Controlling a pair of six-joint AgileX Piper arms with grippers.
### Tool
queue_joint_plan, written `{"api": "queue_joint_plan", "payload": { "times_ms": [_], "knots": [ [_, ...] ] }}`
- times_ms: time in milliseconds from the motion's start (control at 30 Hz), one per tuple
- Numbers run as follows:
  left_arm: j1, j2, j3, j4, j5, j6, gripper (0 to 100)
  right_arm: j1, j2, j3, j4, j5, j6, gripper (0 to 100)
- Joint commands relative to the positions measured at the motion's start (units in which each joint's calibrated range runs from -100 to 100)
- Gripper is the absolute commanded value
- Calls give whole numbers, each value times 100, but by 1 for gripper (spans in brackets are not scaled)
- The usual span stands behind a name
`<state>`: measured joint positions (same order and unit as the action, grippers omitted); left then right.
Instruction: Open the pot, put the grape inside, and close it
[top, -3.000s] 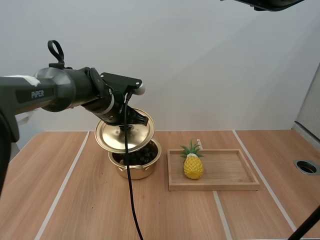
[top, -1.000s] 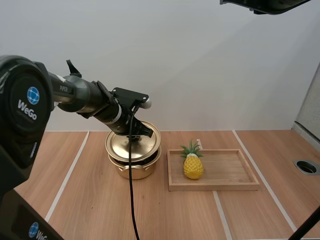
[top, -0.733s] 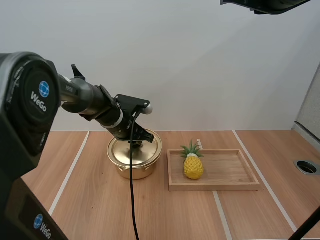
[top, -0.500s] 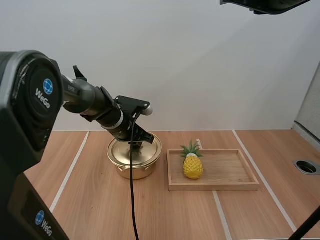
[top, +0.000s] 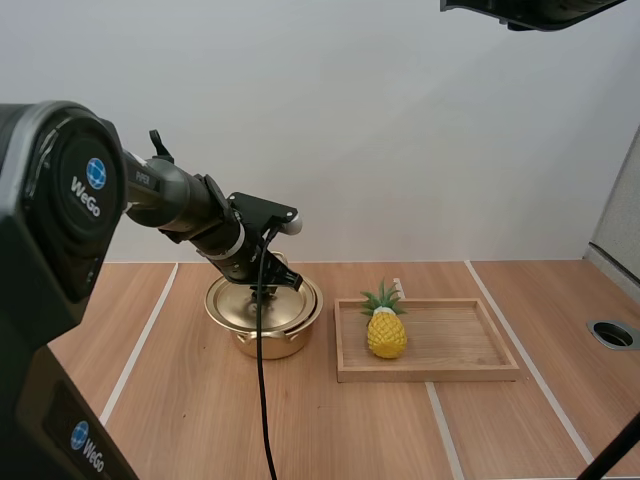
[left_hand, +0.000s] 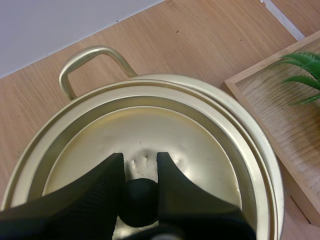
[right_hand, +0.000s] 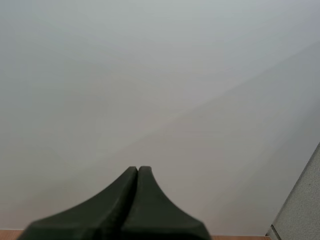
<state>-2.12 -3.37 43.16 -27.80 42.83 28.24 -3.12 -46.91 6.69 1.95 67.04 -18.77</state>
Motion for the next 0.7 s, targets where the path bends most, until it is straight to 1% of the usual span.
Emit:
{"api": "queue_joint_plan", "payload": {
  "times_ms": [0,300,533,667],
  "knots": [
    [-14,30,12,-209,56,-51,0,-19,-68,14,-54,21,12,0],
    [-14,30,0,-249,90,-51,0,-19,-68,14,-54,21,12,0],
    [-14,30,0,-522,90,25,0,-19,-68,14,-54,21,12,0],
    [-14,30,0,-445,90,59,0,-19,-68,14,-54,21,12,0]
  ]
}}
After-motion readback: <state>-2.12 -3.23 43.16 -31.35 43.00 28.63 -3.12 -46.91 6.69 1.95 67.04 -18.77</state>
